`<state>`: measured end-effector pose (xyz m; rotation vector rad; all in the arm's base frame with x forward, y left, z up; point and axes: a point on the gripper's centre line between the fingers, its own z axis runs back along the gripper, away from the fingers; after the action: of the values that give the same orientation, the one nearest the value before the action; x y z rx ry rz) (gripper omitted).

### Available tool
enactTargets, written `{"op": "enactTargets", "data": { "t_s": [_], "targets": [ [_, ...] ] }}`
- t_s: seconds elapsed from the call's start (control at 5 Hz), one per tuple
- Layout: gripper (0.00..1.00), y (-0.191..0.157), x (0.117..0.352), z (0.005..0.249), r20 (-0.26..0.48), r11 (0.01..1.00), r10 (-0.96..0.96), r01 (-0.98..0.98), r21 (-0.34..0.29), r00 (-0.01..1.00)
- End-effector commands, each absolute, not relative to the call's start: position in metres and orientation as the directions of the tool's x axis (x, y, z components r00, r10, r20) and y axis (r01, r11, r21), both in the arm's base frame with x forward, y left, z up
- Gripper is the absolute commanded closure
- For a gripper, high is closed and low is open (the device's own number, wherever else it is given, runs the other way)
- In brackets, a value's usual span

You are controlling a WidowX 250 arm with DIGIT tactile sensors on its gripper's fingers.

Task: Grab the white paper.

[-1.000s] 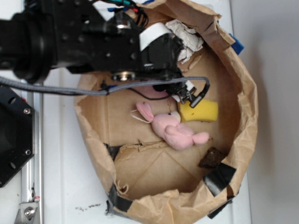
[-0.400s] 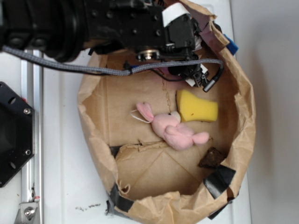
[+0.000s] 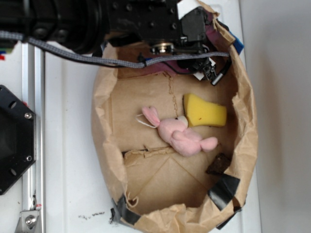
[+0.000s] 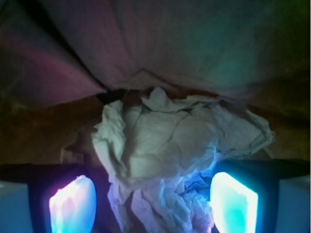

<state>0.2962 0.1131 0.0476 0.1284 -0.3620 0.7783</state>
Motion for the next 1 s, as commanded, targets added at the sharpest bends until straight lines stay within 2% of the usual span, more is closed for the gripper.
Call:
{"op": "enactTargets", "data": {
  "t_s": [0.0, 0.8],
  "targets": [
    [1.0, 0.1343, 0.3029, 0.0634, 0.413, 0.684, 0.674, -0.728, -0.036, 0.613],
    [1.0, 0.1378, 0.3038, 0.0639, 0.417, 0.691, 0.667, -0.722, -0.037, 0.617]
  ]
}}
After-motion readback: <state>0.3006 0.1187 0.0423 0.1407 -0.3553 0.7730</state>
